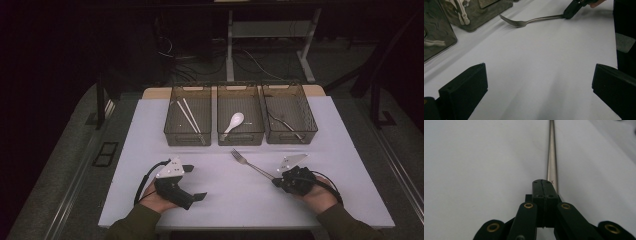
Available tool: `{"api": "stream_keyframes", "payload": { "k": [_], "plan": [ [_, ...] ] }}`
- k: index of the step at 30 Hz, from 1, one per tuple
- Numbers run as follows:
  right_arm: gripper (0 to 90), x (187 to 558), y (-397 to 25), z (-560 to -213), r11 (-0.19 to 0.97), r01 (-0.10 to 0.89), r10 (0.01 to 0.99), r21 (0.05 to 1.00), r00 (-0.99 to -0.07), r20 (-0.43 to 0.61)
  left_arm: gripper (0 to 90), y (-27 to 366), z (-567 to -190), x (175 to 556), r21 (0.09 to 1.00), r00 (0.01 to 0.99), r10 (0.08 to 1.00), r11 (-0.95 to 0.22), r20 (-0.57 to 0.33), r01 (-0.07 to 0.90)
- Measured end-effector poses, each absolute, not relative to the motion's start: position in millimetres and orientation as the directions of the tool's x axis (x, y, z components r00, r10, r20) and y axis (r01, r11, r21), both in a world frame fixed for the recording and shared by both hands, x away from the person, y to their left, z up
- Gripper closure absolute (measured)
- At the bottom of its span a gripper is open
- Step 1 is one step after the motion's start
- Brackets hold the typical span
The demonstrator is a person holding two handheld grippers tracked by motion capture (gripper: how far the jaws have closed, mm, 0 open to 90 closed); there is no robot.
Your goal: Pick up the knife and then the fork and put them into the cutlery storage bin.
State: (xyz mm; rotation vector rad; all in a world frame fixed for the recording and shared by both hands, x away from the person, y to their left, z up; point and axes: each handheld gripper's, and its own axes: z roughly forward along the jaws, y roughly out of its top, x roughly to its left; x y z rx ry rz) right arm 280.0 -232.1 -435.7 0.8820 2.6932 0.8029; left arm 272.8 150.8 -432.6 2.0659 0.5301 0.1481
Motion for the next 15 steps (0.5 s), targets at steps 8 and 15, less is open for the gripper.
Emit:
{"api": "stream_keyframes", "payload": {
  "k": [8, 15],
  "plan": [
    [89.7, 285, -239, -435, 0.660, 0.506, 0.600, 0.555, -0.800, 0.015, 0.0, 151, -432, 273, 0.842, 0.898, 0.427, -0.442, -0.107, 0.310],
    [75.1, 293, -240, -421, 0.634, 0.527, 0.594, 0.566, -0.800, 0.080, 0.0, 150, -433, 273, 0.841, 0.897, 0.429, -0.442, -0.108, 0.313]
  ]
}}
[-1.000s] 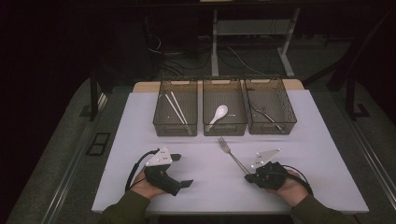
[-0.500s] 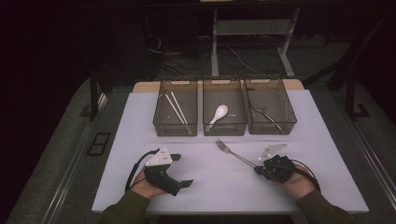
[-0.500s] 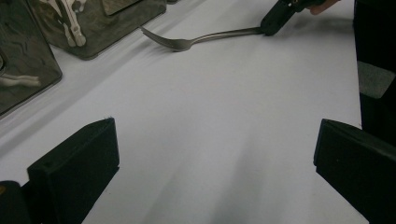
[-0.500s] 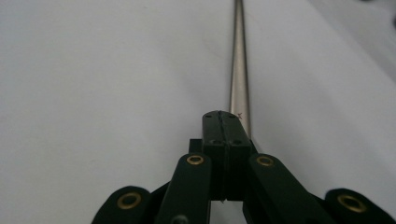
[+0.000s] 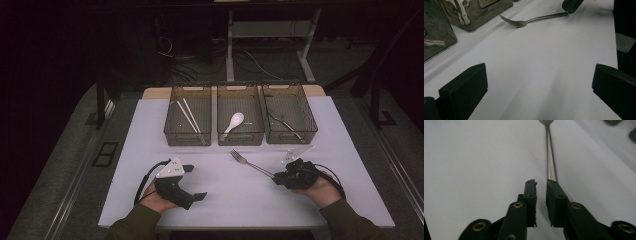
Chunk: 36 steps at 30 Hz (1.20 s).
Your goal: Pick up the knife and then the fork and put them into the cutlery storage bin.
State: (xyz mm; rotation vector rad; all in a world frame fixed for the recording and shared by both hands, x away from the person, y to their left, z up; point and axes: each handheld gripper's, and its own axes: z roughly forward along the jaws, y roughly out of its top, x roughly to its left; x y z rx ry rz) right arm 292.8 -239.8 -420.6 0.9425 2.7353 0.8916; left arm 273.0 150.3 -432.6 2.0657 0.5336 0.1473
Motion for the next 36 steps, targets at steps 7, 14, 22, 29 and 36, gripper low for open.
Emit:
{"api": "stream_keyframes", "payload": {
  "k": [7, 14, 22, 29, 36],
  "plan": [
    [69.9, 313, -232, -405, 0.642, 0.542, 0.595, 0.543, -0.798, 0.093, 0.0, 150, -433, 273, 0.842, 0.895, 0.432, -0.437, -0.113, 0.317],
    [69.9, 337, -207, -397, 0.695, 0.539, 0.575, 0.476, -0.814, 0.084, 0.0, 150, -433, 273, 0.842, 0.895, 0.431, -0.437, -0.112, 0.316],
    [71.5, 359, -174, -402, 0.783, 0.497, 0.524, 0.375, -0.851, 0.035, 0.0, 150, -433, 273, 0.844, 0.897, 0.427, -0.435, -0.114, 0.314],
    [75.8, 372, -159, -410, 0.818, 0.493, 0.503, 0.297, -0.863, 0.048, 0.0, 150, -433, 273, 0.843, 0.897, 0.426, -0.436, -0.116, 0.316],
    [79.2, 376, -150, -417, 0.842, 0.491, 0.491, 0.222, -0.869, 0.060, 0.0, 150, -433, 273, 0.843, 0.898, 0.424, -0.435, -0.117, 0.316]
  ]
}}
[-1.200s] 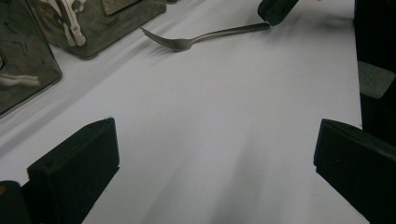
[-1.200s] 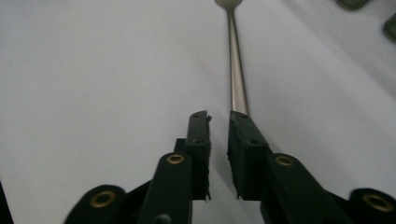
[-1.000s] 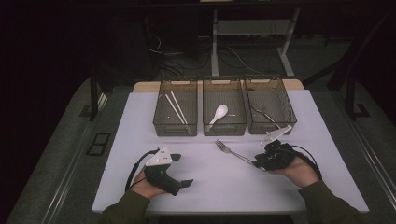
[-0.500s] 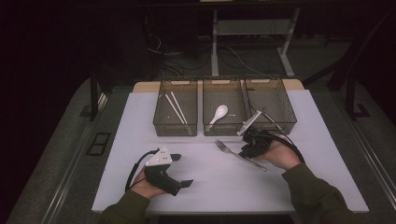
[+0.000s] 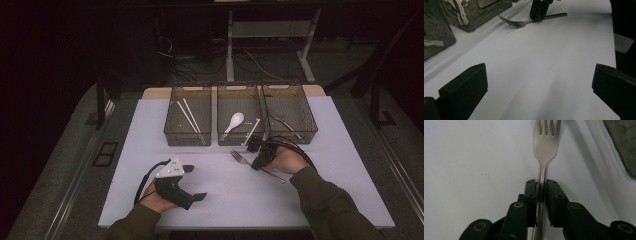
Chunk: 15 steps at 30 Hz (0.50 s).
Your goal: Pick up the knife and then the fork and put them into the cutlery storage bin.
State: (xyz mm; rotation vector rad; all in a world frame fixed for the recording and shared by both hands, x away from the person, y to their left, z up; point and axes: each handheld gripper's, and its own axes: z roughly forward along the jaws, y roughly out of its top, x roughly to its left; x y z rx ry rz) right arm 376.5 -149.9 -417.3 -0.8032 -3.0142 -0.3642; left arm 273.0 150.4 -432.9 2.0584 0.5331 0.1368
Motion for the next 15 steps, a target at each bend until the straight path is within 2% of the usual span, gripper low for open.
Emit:
{"api": "stream_keyframes", "payload": {
  "k": [8, 15],
  "plan": [
    [83.7, 376.8, -143.9, -418.4, 0.858, 0.479, 0.482, 0.186, -0.876, 0.030, 0.0, 150.2, -432.9, 272.9, 0.843, 0.898, 0.425, -0.435, -0.116, 0.316],
    [84.9, 374.0, -146.6, -417.6, 0.861, 0.462, 0.470, 0.211, -0.883, 0.016, 0.0, 150.8, -432.6, 272.9, 0.842, 0.898, 0.424, -0.439, -0.115, 0.315]
  ]
}}
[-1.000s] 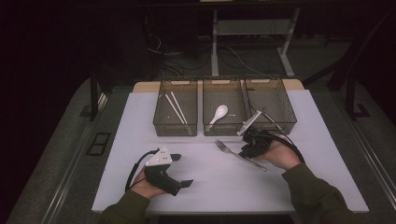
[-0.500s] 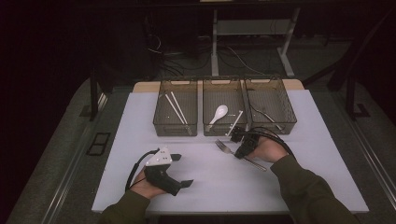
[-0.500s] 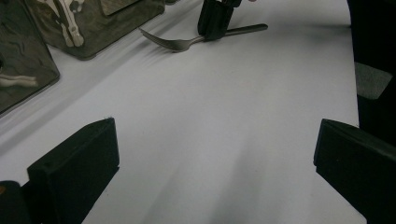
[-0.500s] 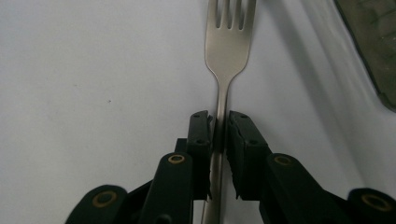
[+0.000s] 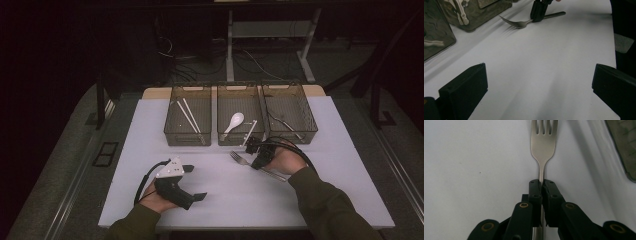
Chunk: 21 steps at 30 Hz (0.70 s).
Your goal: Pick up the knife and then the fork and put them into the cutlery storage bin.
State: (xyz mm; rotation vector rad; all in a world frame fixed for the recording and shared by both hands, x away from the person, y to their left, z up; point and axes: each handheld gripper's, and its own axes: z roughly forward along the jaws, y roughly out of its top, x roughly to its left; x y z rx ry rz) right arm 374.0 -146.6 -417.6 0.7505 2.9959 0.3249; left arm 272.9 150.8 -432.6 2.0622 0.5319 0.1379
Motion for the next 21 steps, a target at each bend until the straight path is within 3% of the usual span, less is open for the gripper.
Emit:
{"api": "stream_keyframes", "payload": {
  "k": [8, 21],
  "plan": [
    [85.1, 368, -172, -402, 0.795, 0.479, 0.496, 0.373, -0.866, 0.054, 0.0, 151, -433, 273, 0.841, 0.897, 0.426, -0.438, -0.116, 0.317],
    [85.3, 352, -235, -382, 0.567, 0.523, 0.582, 0.636, -0.801, 0.141, 0.0, 151, -433, 273, 0.842, 0.896, 0.428, -0.437, -0.114, 0.316]
  ]
}}
